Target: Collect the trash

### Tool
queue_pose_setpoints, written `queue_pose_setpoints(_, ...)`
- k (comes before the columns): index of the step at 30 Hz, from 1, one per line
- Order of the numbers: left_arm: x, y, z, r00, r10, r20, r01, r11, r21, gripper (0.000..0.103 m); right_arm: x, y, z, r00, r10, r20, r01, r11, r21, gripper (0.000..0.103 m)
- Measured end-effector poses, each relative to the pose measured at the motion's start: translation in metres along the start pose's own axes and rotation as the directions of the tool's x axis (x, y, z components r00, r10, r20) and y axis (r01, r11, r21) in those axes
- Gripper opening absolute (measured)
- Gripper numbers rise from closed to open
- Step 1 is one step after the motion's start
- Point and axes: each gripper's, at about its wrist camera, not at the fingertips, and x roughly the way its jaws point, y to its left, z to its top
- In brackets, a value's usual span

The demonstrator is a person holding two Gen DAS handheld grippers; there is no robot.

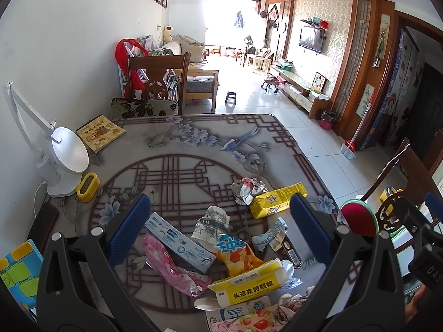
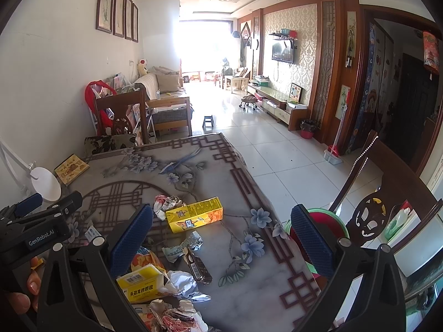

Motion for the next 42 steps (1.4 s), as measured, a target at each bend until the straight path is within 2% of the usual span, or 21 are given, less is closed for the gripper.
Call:
queue_pose_setpoints(24,0.001,0.002,0.0,1.0,0.026,0.007,-0.026,1.0,0.013,0.099,0.003,0.0,-0.009,1.0,0.009,-0.011,-0.009,1.0,-0.004,0.096)
queue_pose_setpoints(27,0.001,0.005,-0.002,0.998,0.044,0.036,-0.045,0.998,0.032,0.099,0.007,0.0,-0.019,0.996,0.069,-0.057,-0.07,0.998,-0.005,0.096)
queue_pose_setpoints(29,0.001,0.009,-0.007,0.996,0.055,0.07,-0.058,0.997,0.052,0.099,0.018,0.003,-0.031,0.985,0.117,-0.126,-0.118,0.993,0.002,0.096)
queue_pose_setpoints(32,0.008,0.017,-0.018,0.993,0.062,0.097,-0.071,0.993,0.092,0.099,0.037,0.009,-0.062,0.945,0.191,-0.266,-0.191,0.981,0.028,0.096)
queue_pose_setpoints(34,0.016,0.022,-0.026,0.996,0.067,0.064,-0.075,0.99,0.121,0.099,0.048,0.015,-0.086,0.895,0.269,-0.356,-0.264,0.962,0.065,0.096)
queue_pose_setpoints(37,0.032,0.032,-0.042,0.998,-0.004,-0.068,0.014,0.989,0.148,0.099,0.063,0.027,-0.117,0.81,0.356,-0.466,-0.343,0.932,0.116,0.096)
queue_pose_setpoints(39,0.038,0.034,-0.052,0.992,-0.045,-0.121,0.064,0.985,0.161,0.099,0.072,0.034,-0.126,0.766,0.38,-0.519,-0.366,0.921,0.134,0.095)
queue_pose_setpoints(40,0.04,0.034,-0.058,0.988,-0.057,-0.146,0.082,0.982,0.172,0.099,0.076,0.038,-0.134,0.746,0.387,-0.542,-0.375,0.916,0.139,0.092)
queue_pose_setpoints(42,0.043,0.03,-0.068,0.98,-0.086,-0.177,0.121,0.973,0.195,0.099,0.088,0.046,-0.142,0.71,0.389,-0.587,-0.384,0.913,0.141,0.065)
